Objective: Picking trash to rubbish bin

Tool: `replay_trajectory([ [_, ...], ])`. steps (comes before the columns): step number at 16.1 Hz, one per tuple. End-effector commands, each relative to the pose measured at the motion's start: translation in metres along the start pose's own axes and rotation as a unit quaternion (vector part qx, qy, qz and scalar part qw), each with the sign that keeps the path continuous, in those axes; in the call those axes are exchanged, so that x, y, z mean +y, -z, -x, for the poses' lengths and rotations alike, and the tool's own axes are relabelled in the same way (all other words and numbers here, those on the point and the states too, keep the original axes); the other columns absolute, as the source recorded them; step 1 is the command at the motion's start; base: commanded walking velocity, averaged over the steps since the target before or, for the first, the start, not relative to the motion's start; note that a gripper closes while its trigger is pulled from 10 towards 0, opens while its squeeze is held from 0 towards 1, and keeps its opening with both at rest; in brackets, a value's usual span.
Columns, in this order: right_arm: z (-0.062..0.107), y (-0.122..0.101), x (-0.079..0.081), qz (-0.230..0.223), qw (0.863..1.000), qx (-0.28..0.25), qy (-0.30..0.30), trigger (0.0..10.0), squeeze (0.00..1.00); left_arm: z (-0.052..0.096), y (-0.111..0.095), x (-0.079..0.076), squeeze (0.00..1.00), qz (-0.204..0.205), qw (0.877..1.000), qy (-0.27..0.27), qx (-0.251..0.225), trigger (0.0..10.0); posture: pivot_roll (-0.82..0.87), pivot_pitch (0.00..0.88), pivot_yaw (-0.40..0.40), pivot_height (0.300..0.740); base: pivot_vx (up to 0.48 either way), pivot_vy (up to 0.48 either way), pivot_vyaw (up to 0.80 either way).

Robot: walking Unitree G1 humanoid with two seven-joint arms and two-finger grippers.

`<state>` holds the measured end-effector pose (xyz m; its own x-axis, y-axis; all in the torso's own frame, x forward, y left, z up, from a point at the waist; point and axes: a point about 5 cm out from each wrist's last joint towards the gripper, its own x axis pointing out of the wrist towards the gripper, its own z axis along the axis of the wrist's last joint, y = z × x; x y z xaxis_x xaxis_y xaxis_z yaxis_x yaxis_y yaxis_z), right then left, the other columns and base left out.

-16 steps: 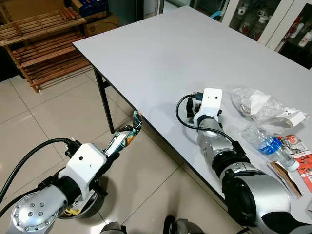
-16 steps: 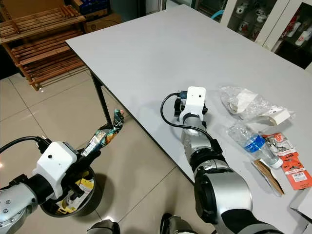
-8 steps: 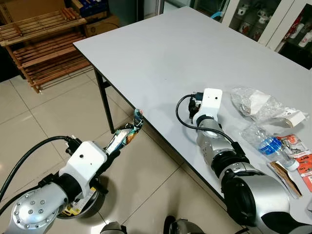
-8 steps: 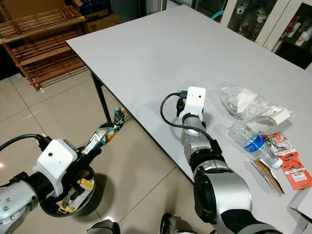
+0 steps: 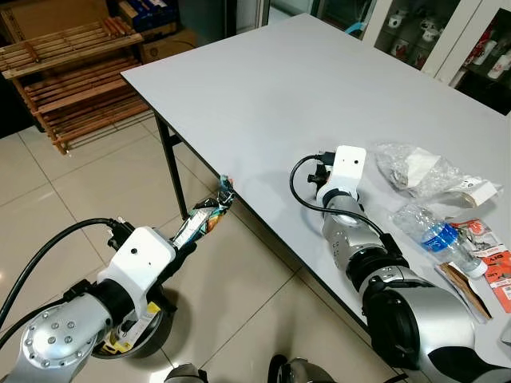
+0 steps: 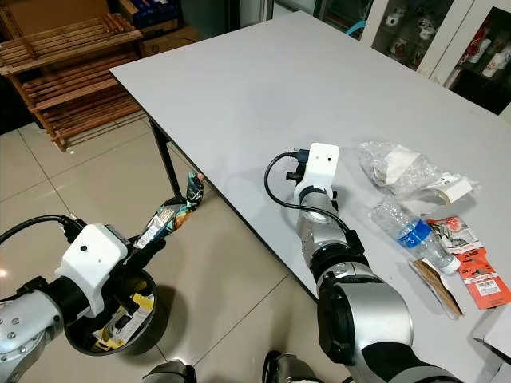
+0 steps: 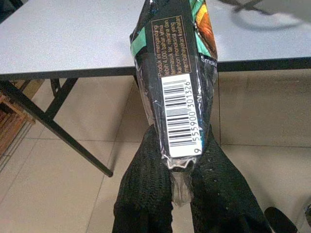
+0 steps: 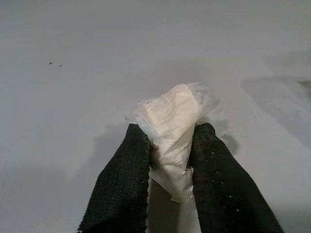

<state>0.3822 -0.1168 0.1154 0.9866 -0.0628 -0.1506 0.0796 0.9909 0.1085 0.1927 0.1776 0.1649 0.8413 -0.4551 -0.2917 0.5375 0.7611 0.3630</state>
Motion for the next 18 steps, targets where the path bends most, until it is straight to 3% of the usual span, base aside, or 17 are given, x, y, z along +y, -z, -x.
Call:
replay_trajectory([
  [1, -0.001, 0.0, 0.001, -0.017, 1.0, 0.006, 0.001, 0.0, 0.0, -0.003, 0.002, -0.002, 0.0, 0.001, 1.0, 0.01, 0.002, 10.0, 0.27, 0.108, -0.065, 0.74, 0.0, 0.0, 0.0],
  [3, 0.0, 0.0, 0.002, -0.036, 0.999, 0.006, -0.004, 0.0, 0.0, -0.006, 0.005, 0.0, 0.0, 0.015, 1.0, -0.003, 0.002, 10.0, 0.26, 0.086, -0.064, 0.74, 0.0, 0.0, 0.0],
  [4, -0.001, -0.003, 0.004, -0.066, 0.998, 0.002, -0.015, 0.0, 0.0, -0.009, 0.01, 0.003, 0.0, 0.038, 0.999, -0.036, 0.005, 10.0, 0.25, 0.074, -0.066, 0.74, 0.0, 0.0, 0.0],
  [5, 0.0, -0.007, 0.011, -0.097, 0.994, -0.018, -0.052, 0.0, 0.0, -0.015, 0.018, 0.007, 0.0, 0.093, 0.991, -0.093, 0.003, 10.0, 0.23, 0.06, -0.066, 0.74, 0.0, 0.0, 0.0],
  [7, 0.006, -0.005, 0.012, -0.123, 0.988, -0.038, -0.083, 0.0, 0.0, -0.024, 0.023, 0.001, 0.0, 0.091, 0.991, -0.096, 0.009, 10.0, 0.19, 0.04, -0.054, 0.74, 0.0, 0.0, 0.0],
  [9, 0.023, 0.003, 0.003, -0.132, 0.985, -0.056, -0.098, 0.0, 0.0, -0.033, 0.02, -0.005, 0.0, 0.097, 0.992, -0.084, -0.002, 10.0, 0.15, 0.03, -0.032, 0.74, 0.0, 0.0, 0.0],
  [10, 0.04, 0.006, -0.005, -0.137, 0.984, -0.06, -0.098, 0.0, 0.0, -0.039, 0.018, -0.006, 0.0, 0.099, 0.992, -0.079, -0.007, 10.0, 0.12, 0.024, -0.012, 0.74, 0.0, 0.0, 0.0],
  [11, 0.058, 0.009, -0.011, -0.13, 0.983, -0.066, -0.107, 2.8, 0.0, -0.043, 0.017, -0.006, 0.0, 0.101, 0.992, -0.077, -0.014, 10.0, 0.1, 0.024, -0.005, 0.74, 0.0, 0.0, 0.0],
  [12, 0.069, 0.01, -0.013, -0.114, 0.984, -0.07, -0.118, 8.2, 0.0, -0.046, 0.017, -0.007, 0.0, 0.102, 0.992, -0.076, -0.017, 10.0, 0.07, 0.023, 0.012, 0.74, 0.0, 0.0, 0.0],
  [13, 0.093, 0.015, -0.015, -0.108, 0.981, -0.06, -0.149, 10.0, 0.0, -0.051, 0.018, -0.011, 0.0, 0.095, 0.993, -0.065, -0.019, 10.0, 0.04, 0.024, 0.027, 0.74, 0.0, 0.0, 0.0],
  [14, 0.112, 0.018, -0.017, -0.104, 0.979, -0.044, -0.168, 10.0, 0.0, -0.053, 0.018, -0.014, 0.0, 0.09, 0.994, -0.054, -0.019, 10.0, 0.02, 0.026, 0.033, 0.74, 0.0, 0.0, 0.0],
  [15, 0.121, 0.018, -0.018, -0.089, 0.979, -0.039, -0.177, 10.0, 0.0, -0.054, 0.018, -0.016, 0.0, 0.088, 0.995, -0.047, -0.02, 10.0, 0.01, 0.027, 0.032, 0.74, 0.0, 0.0, 0.0],
  [18, 0.132, 0.017, -0.02, -0.083, 0.98, -0.017, -0.183, 10.0, 0.0, -0.054, 0.019, -0.02, 0.0, 0.092, 0.995, -0.042, -0.02, 10.0, 0.0, 0.028, 0.02, 0.74, 0.0, 0.0, 0.0],
])
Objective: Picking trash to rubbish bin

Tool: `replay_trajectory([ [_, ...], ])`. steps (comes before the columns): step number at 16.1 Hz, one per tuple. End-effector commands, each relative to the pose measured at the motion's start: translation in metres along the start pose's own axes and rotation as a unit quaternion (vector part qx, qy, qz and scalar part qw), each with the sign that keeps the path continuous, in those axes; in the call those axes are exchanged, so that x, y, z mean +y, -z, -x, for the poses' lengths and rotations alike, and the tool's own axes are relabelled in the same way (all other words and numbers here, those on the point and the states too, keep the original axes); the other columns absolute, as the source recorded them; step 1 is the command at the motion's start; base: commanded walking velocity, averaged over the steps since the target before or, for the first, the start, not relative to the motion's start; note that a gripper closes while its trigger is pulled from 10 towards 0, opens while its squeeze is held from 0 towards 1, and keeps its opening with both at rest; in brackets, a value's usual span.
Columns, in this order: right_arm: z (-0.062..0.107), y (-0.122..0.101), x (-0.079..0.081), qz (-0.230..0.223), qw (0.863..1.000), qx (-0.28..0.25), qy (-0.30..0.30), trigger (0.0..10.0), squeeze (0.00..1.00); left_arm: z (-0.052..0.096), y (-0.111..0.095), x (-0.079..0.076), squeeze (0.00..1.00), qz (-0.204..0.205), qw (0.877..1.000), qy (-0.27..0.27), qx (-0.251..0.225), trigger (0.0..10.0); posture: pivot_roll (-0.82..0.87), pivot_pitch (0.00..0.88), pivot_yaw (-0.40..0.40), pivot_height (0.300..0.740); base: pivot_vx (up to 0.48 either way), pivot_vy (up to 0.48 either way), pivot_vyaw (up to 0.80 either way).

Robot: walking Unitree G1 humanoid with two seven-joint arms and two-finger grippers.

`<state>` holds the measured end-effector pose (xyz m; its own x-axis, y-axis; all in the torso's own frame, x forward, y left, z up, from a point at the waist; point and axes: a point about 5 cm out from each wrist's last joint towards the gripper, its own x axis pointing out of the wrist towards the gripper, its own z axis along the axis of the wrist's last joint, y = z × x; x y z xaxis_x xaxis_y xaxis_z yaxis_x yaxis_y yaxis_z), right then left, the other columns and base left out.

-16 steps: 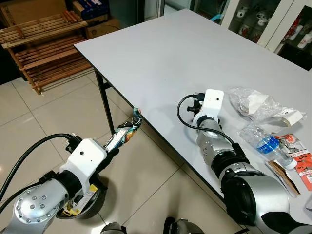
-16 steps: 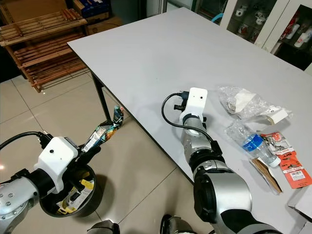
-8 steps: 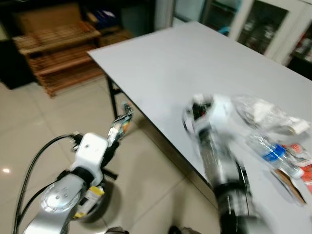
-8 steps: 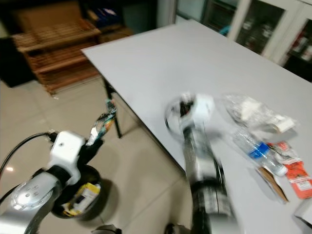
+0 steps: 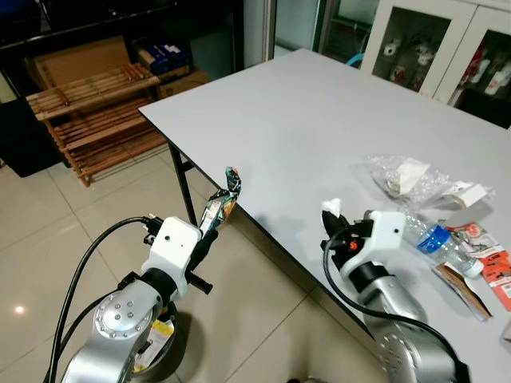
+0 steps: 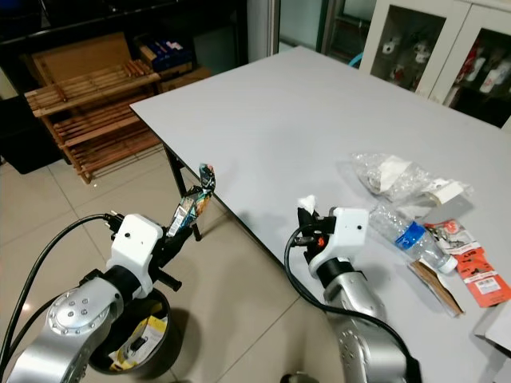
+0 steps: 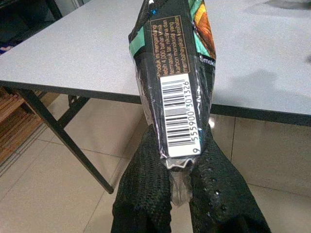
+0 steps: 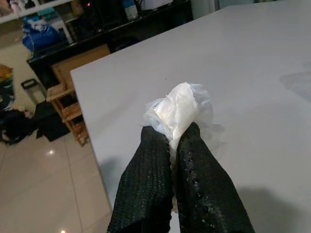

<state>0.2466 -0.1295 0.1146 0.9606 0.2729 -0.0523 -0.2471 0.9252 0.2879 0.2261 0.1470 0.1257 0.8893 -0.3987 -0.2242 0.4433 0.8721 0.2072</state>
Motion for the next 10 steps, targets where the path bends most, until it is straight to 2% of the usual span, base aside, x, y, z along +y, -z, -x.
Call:
replay_trajectory([
  [1, 0.001, -0.003, 0.008, -0.001, 1.0, 0.009, -0.021, 10.0, 0.0, 0.001, 0.002, -0.002, 0.0, -0.007, 1.0, 0.002, 0.001, 10.0, 0.01, 0.029, 0.012, 0.74, 0.0, 0.0, 0.0],
  [4, -0.003, -0.004, 0.017, 0.003, 0.998, 0.019, -0.053, 10.0, 0.0, 0.003, 0.002, -0.003, 0.0, -0.01, 1.0, -0.005, 0.001, 10.0, 0.02, 0.024, -0.005, 0.74, 0.0, 0.0, 0.0],
  [10, -0.007, 0.0, 0.016, -0.002, 0.998, 0.043, -0.053, 10.0, 0.0, 0.008, -0.001, 0.001, 0.0, -0.015, 1.0, -0.022, -0.003, 10.0, 0.05, 0.018, -0.032, 0.74, -0.278, 0.0, 0.0],
])
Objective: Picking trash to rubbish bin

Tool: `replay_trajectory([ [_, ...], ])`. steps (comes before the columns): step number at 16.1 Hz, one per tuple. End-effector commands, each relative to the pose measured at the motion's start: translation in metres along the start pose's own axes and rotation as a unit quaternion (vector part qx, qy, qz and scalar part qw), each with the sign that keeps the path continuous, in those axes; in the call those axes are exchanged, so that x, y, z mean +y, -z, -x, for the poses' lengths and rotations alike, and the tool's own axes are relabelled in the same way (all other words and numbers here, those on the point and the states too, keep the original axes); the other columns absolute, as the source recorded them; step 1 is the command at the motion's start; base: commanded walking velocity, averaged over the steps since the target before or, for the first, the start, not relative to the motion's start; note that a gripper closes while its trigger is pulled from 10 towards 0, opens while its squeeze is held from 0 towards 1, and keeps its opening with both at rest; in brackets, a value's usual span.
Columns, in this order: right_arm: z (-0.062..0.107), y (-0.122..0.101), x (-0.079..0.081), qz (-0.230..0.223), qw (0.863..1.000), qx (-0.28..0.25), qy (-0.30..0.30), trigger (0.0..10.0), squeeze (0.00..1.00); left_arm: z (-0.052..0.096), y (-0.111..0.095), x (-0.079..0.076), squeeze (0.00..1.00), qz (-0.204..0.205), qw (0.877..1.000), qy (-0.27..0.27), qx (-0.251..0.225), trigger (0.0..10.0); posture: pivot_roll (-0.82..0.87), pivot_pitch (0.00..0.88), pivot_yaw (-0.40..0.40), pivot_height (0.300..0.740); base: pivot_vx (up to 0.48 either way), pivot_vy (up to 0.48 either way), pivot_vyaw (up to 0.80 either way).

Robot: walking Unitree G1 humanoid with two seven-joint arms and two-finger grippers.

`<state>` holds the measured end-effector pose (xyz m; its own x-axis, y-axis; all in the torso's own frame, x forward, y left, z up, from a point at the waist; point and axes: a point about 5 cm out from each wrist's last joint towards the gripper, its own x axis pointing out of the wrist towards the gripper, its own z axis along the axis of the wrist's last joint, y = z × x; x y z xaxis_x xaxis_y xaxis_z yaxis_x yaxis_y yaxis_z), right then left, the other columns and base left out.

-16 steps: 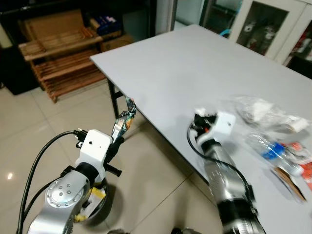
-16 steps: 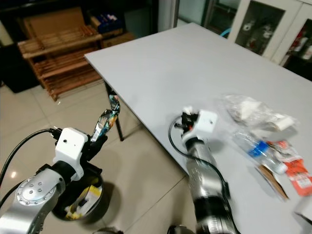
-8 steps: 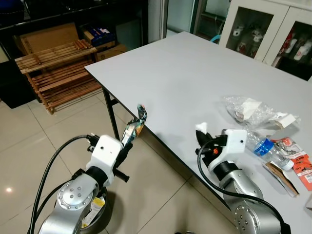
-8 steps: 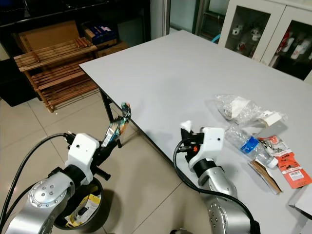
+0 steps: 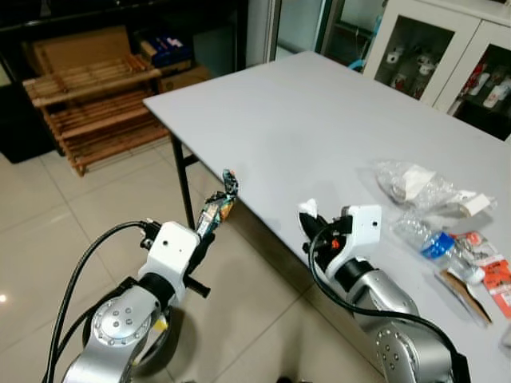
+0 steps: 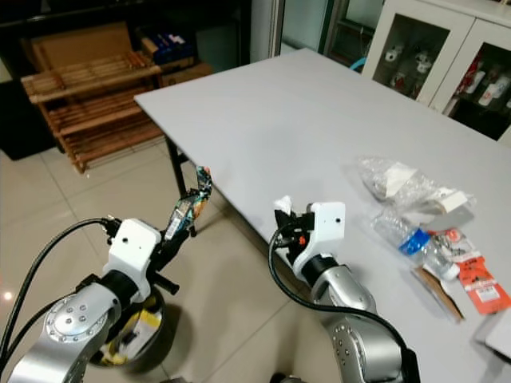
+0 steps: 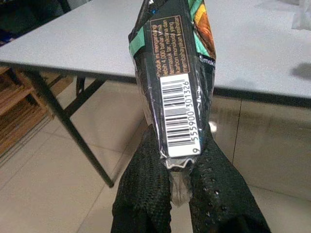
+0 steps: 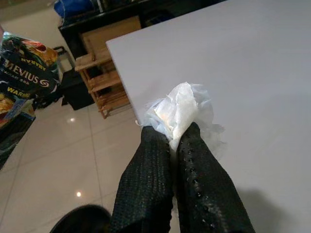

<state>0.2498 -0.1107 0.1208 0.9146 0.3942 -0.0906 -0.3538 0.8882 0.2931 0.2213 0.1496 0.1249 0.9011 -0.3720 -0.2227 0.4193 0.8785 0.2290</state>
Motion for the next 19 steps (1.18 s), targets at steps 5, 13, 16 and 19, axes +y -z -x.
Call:
replay_trajectory([
  [5, 0.002, 0.006, -0.004, 0.004, 1.0, 0.02, 0.002, 10.0, 0.0, 0.003, -0.003, 0.0, 0.0, -0.008, 1.0, -0.009, -0.006, 10.0, 0.04, 0.01, -0.03, 0.74, -0.341, 0.0, 0.0],
  [13, 0.01, 0.051, -0.018, 0.073, 0.99, 0.119, -0.011, 10.0, 0.0, 0.012, 0.026, 0.004, 0.0, 0.048, 0.995, -0.083, 0.03, 10.0, 0.05, 0.013, -0.059, 0.74, -0.148, 0.0, 0.2],
  [16, 0.011, 0.072, -0.033, 0.075, 0.984, 0.158, 0.007, 10.0, 0.0, 0.019, 0.041, 0.005, 0.0, 0.032, 0.993, -0.102, 0.047, 10.0, 0.06, 0.024, -0.077, 0.74, 0.0, 0.0, 0.8],
  [19, 0.003, 0.082, -0.031, 0.075, 0.982, 0.17, -0.005, 10.0, 0.0, 0.021, 0.043, 0.007, 0.0, 0.029, 0.992, -0.118, 0.045, 10.0, 0.08, 0.026, -0.089, 0.74, 0.0, 0.0, 0.8],
])
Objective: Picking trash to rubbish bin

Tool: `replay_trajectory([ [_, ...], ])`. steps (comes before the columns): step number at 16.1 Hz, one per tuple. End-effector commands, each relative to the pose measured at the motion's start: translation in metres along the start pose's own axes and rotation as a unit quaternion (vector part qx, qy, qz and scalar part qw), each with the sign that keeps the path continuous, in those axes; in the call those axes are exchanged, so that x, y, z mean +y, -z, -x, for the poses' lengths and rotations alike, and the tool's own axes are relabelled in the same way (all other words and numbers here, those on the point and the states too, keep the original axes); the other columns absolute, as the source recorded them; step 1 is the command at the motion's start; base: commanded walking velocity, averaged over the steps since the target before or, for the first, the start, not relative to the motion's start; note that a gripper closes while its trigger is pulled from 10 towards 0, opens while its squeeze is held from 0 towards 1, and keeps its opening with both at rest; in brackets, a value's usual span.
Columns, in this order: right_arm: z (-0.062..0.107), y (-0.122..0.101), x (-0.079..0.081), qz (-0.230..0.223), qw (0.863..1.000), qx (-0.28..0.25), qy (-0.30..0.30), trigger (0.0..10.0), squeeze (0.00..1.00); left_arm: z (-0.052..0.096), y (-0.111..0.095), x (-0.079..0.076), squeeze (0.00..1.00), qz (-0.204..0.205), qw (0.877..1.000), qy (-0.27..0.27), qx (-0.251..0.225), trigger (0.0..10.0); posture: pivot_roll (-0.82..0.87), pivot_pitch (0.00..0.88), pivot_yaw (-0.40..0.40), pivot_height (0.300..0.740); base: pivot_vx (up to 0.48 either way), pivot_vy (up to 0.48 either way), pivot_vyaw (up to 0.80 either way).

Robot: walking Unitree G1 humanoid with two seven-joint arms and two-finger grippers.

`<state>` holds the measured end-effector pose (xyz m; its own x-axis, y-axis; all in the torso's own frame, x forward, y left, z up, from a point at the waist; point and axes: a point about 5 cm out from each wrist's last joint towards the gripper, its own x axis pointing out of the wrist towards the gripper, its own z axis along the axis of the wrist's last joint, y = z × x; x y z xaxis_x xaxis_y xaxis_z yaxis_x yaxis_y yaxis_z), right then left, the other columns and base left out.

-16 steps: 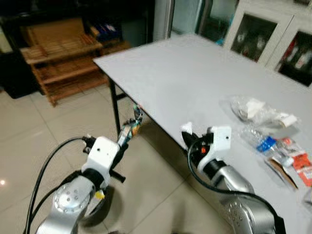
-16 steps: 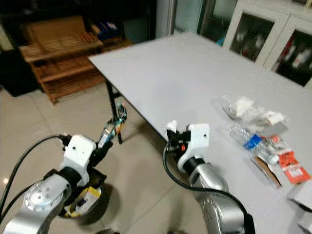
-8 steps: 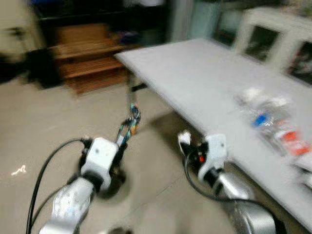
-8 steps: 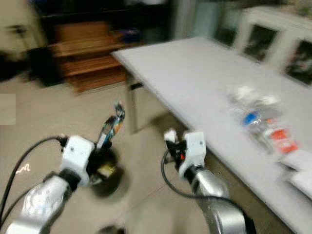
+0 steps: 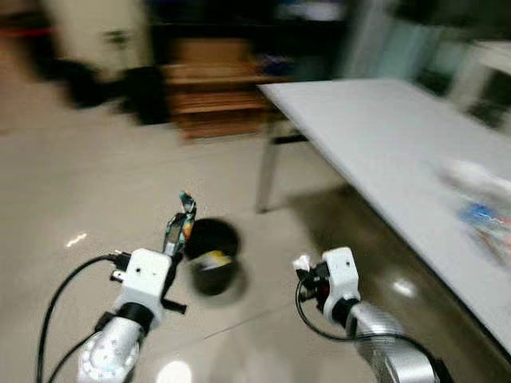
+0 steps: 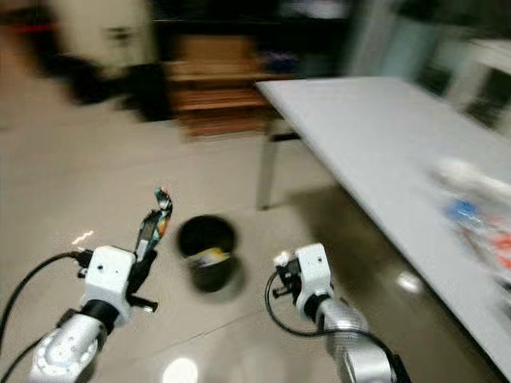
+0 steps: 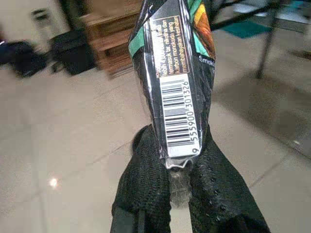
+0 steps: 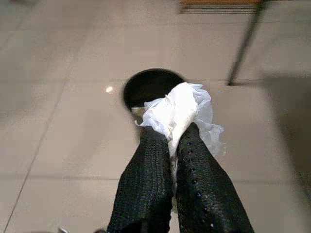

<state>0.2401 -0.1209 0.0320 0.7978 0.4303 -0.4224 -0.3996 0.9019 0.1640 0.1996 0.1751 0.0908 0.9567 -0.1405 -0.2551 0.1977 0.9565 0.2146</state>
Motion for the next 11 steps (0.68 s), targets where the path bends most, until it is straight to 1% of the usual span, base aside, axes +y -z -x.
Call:
replay_trajectory([
  [1, -0.003, -0.002, 0.001, 0.008, 1.0, -0.005, -0.004, 10.0, 0.0, -0.001, 0.001, 0.002, 0.0, -0.007, 1.0, -0.008, -0.001, 10.0, 0.08, 0.025, -0.09, 0.74, 0.244, 0.0, 0.8],
  [2, -0.009, 0.002, 0.001, 0.011, 1.0, -0.003, -0.002, 10.0, 0.0, 0.0, 0.002, 0.003, 0.0, -0.014, 1.0, -0.009, -0.004, 10.0, 0.08, 0.024, -0.093, 0.74, 0.341, 0.0, 0.8],
  [4, -0.012, 0.001, -0.001, 0.012, 1.0, -0.01, 0.012, 10.0, 0.0, 0.0, 0.002, 0.003, 0.0, -0.016, 1.0, -0.01, -0.005, 10.0, 0.09, 0.025, -0.095, 0.74, 0.343, 0.0, 0.68],
  [5, -0.015, 0.0, -0.006, -0.006, 0.999, -0.014, 0.036, 10.0, 0.0, 0.0, 0.002, 0.004, 0.0, -0.017, 1.0, -0.01, -0.007, 10.0, 0.1, 0.026, -0.096, 0.74, 0.345, 0.0, 0.0],
  [8, -0.021, -0.002, -0.006, 0.003, 0.999, -0.02, 0.038, 10.0, 0.0, -0.001, 0.003, 0.005, 0.0, -0.018, 1.0, -0.007, -0.007, 10.0, 0.09, 0.026, -0.096, 0.74, 0.39, 0.0, 0.0],
  [11, -0.024, 0.004, -0.005, 0.001, 0.999, -0.01, 0.034, 10.0, 0.0, -0.003, 0.005, 0.006, 0.0, -0.019, 1.0, -0.004, -0.005, 10.0, 0.09, 0.03, -0.1, 0.74, 0.409, 0.0, 0.0],
])
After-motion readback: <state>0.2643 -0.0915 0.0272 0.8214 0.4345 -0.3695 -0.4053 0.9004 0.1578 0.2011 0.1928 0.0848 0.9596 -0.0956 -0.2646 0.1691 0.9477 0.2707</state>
